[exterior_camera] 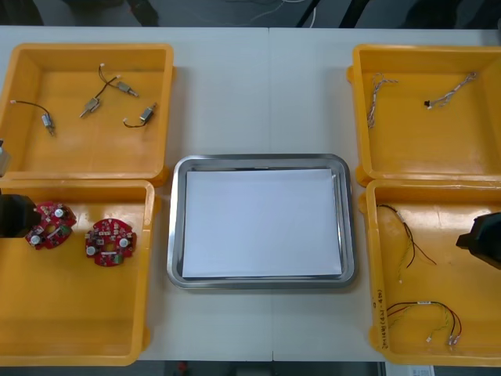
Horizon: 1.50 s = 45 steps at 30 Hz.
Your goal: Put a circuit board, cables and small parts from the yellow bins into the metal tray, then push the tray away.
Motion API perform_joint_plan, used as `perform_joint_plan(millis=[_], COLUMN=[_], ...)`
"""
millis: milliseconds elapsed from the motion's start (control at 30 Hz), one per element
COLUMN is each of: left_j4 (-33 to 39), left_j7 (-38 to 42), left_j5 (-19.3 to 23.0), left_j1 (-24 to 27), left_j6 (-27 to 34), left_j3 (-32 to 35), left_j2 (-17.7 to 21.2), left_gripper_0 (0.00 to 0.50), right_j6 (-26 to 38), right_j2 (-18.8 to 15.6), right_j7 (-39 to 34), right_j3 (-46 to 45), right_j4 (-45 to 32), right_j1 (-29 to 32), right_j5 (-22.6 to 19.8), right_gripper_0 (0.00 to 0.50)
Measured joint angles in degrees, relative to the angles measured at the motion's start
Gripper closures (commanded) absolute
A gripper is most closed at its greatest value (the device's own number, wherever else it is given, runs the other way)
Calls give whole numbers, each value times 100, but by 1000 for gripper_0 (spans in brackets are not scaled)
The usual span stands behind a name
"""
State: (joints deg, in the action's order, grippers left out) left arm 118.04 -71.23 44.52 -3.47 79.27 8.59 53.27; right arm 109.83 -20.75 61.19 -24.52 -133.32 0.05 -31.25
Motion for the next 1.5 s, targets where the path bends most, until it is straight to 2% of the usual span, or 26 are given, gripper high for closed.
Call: perform_joint_plan(millis=[200,567,933,1500], left_j4=[-121,-406,-438,-462], left_j7=[-1,-2,-2,-2], left_j5=[-65,-395,-639,-792], left_j1=[-189,-259,-265,-300], left_j6=[-421,-984,-1067,-1208], left_j3=[-106,-539,-794,-972], left_j2=[0,0,0,0], left_gripper_0=[0,0,0,0], right_j6=[0,0,-50,-964], right_j2=[191,261,267,270], right_j7=[-1266,-2400,-2423,-2479], right_j3=[81,421,616,729], right_j4=[-10,-12,145,1015], right_j1=[243,618,932,940], right_j5=[51,183,274,374], right_gripper_0=[0,0,0,0])
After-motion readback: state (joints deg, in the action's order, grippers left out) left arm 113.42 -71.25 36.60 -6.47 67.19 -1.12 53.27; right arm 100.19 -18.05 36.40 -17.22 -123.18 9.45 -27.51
